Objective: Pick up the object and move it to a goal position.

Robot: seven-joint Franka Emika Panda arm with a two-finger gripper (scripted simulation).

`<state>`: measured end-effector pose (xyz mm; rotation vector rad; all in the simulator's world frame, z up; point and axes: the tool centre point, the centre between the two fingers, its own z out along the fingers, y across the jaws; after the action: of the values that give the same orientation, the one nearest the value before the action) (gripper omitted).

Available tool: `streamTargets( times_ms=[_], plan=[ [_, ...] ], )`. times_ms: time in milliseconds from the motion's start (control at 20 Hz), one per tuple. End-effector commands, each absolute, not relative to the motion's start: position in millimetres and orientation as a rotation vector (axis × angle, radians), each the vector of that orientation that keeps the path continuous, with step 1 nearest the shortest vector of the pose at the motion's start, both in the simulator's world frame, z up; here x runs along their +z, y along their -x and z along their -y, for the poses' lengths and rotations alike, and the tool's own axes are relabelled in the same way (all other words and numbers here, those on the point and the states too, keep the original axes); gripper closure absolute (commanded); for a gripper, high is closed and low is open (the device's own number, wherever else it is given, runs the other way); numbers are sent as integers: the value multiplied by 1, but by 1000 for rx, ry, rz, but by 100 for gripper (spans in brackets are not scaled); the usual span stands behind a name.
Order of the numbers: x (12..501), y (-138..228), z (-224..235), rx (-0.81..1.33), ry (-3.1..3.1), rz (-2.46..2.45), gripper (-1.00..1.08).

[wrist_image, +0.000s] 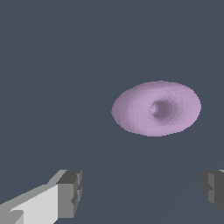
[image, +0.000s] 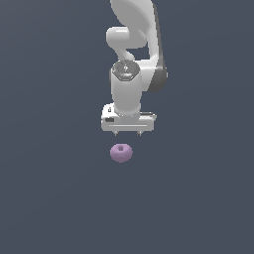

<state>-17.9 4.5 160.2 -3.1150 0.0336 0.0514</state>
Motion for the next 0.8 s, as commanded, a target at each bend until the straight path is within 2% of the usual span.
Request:
streamTargets(
  times_ms=[0,750],
  plan=[
    [160,18,-5,51,3115,-34,-100],
    [161,18,-15,43,3114,63,-100]
  ],
)
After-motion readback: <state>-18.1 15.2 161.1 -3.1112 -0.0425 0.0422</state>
